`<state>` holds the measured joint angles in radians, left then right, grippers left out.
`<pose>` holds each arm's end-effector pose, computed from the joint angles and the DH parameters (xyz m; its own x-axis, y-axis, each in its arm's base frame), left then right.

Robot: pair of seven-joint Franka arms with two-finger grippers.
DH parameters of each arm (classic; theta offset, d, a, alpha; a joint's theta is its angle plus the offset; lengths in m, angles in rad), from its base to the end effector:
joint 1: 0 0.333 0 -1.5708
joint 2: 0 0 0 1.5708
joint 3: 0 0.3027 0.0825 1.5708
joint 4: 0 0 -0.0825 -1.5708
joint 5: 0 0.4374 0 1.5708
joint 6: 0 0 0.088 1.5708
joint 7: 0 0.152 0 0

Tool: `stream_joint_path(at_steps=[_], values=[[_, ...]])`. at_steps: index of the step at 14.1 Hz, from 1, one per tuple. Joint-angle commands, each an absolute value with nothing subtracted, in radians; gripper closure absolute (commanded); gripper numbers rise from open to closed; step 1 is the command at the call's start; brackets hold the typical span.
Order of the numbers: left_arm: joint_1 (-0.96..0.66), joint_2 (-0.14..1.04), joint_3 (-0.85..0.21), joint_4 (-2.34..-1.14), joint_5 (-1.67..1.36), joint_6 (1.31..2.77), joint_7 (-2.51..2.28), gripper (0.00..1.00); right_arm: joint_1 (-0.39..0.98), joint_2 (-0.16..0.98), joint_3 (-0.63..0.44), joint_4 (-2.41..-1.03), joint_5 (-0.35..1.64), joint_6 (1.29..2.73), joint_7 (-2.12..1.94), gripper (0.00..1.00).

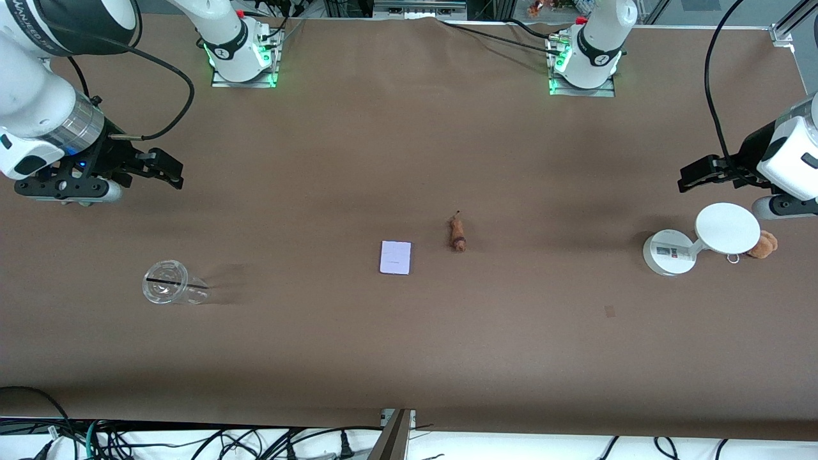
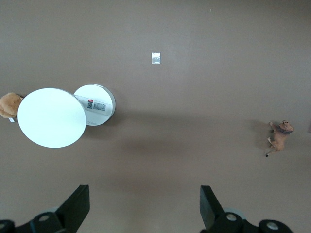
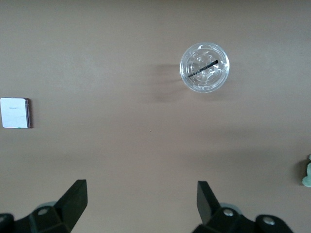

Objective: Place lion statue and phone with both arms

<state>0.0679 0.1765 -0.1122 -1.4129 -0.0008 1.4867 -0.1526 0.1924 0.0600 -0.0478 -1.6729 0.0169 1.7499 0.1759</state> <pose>0.6445 -0.0237 0.5313 0.9888 0.1080 -0.1033 0.1090 -0.9940 0.0048 0.6290 0.0944 0.4906 0.9993 -0.0342 0.0144 -0.0339 -0.9993 -0.0166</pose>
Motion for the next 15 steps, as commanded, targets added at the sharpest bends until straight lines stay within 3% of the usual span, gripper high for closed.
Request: stream_joint_path(at_steps=[1, 15], values=[[0.061, 0.192, -0.106, -1.379, -0.015, 1.468, -0.132, 0.00, 0.179, 0.051, -0.040, -1.681, 0.025, 1.746, 0.169, 0.00], [0.048, 0.255, -0.114, -1.387, -0.021, 1.473, -0.127, 0.00, 0.179, 0.049, -0.040, -1.681, 0.025, 1.744, 0.169, 0.00]])
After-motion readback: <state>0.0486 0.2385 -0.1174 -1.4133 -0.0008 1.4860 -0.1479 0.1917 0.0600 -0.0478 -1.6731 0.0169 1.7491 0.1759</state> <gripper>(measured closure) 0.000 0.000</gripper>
